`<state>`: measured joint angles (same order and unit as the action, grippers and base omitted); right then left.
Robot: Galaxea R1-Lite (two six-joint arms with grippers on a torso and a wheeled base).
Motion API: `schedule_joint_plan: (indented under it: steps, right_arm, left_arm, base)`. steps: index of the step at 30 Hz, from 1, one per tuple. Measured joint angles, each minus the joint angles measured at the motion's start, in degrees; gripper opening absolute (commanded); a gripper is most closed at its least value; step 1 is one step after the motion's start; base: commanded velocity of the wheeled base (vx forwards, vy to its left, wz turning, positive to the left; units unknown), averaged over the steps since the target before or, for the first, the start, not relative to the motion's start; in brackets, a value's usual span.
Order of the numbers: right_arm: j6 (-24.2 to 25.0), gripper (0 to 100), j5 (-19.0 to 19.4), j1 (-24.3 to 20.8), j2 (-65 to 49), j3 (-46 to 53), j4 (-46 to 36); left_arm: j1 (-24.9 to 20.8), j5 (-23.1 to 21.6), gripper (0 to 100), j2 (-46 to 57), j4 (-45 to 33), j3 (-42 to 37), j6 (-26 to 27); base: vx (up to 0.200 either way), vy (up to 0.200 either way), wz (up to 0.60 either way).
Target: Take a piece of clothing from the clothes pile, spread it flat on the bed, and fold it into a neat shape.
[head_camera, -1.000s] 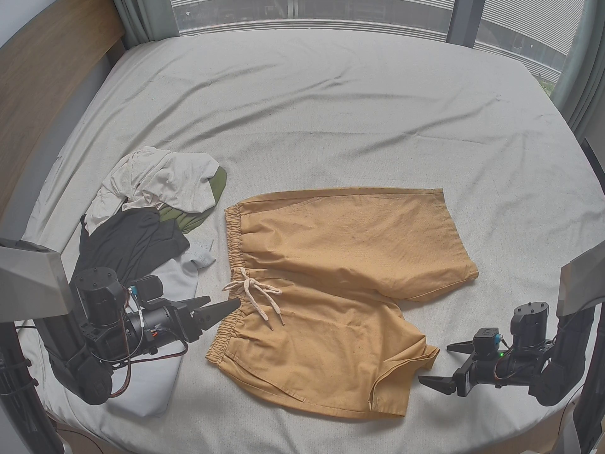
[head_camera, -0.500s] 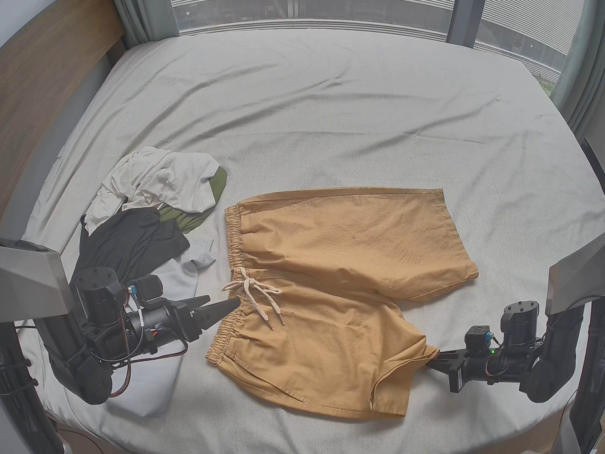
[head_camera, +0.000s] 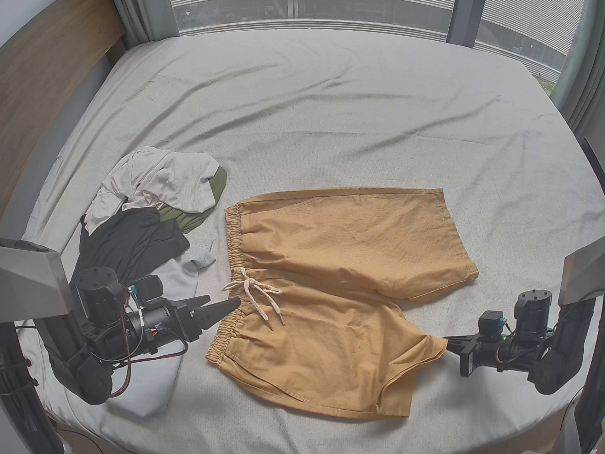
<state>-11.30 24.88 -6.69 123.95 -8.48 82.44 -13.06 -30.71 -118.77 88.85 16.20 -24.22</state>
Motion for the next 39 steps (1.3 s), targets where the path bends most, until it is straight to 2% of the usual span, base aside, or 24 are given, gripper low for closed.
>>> schedule_joint_plan:
  steps: [5, 9, 23, 39]
  right_arm:
    - [0.0, 0, 0.0, 4.0, -1.46, -3.12, 0.0]
    - [0.02, 0, 0.05, 5.32, -1.73, -5.13, -0.11]
    - [0.15, 0, 0.0, 8.48, -1.1, -9.23, -0.12]
    - [0.33, 0, -0.01, 10.17, -1.0, -11.54, -0.11]
  left_arm:
    - [-0.28, 0.02, 100, 0.0, 0.0, -0.02, 0.0]
    - [-0.34, 0.02, 100, -0.02, -0.02, -0.06, 0.0]
    - [-0.39, 0.02, 100, -0.05, -0.02, -0.02, 0.0]
    - [-0.28, 0.04, 100, -0.05, 0.0, 0.05, 0.0]
  base:
    - [0.0, 0.0, 0.0]
    - [0.0, 0.0, 0.0]
    - [0.0, 0.0, 0.0]
    - [0.0, 0.0, 0.0]
